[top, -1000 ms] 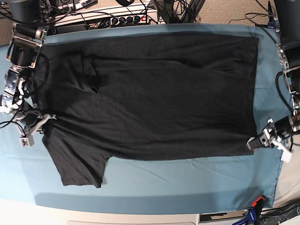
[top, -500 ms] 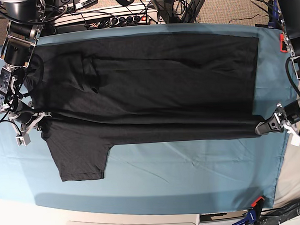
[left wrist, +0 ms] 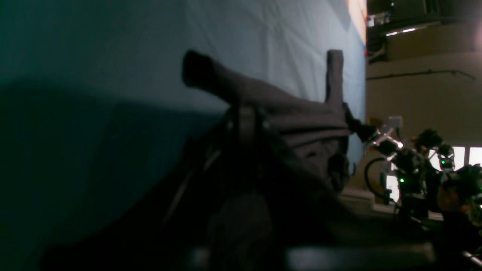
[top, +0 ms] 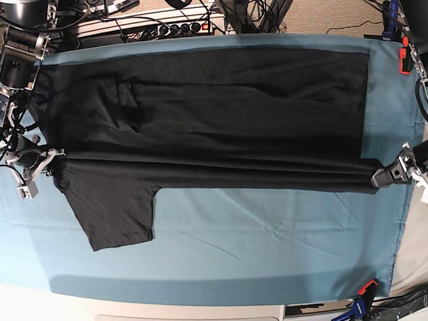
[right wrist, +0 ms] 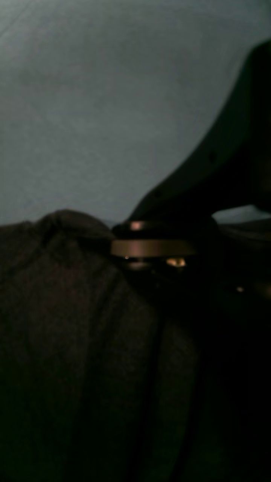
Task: Fold the T-shirt properly
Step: 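Lift both held corners and fold the shirt over lengthwise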
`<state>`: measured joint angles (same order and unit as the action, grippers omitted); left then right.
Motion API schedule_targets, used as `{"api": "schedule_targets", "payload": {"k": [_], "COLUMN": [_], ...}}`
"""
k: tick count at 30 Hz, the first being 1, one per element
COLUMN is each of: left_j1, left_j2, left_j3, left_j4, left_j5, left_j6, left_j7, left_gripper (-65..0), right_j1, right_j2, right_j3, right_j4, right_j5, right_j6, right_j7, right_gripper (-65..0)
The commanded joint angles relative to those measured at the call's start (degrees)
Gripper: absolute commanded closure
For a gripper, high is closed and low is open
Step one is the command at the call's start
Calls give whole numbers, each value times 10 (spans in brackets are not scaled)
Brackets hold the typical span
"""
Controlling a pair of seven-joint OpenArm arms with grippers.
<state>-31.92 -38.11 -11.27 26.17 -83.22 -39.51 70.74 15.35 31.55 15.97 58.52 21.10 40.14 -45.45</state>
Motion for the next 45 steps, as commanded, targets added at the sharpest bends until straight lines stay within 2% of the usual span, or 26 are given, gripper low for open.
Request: {"api": "schedule_targets", "payload": {"k": [1, 12, 19, 38, 45], "left_j1": [-8, 37, 38, 46, 55], "left_j2": [-17, -18, -18, -21, -20], "left_j3": [-2, -2, -2, -2, -2], "left_j4": [7, 13, 14, 15, 15], "left_j5": [-18, -18, -18, -18, -18], "left_j6": [-5, -5, -5, -5, -5], "left_j7": [-6, 20, 32, 45, 44], "left_gripper": [0, 0, 0, 0, 0], "right_j1": [9, 5, 5, 5, 5], "right_j2": [18, 18, 18, 18, 18], "right_j3": [3, 3, 3, 3, 3], "right_j4": [10, 10, 11, 11, 10], "right_j5": [2, 14, 35, 35, 35], "right_j6": [-4, -3, -3, -1, -1], "right_j7": [7, -14, -26, -103, -105], "right_gripper": [0, 0, 0, 0, 0]}}
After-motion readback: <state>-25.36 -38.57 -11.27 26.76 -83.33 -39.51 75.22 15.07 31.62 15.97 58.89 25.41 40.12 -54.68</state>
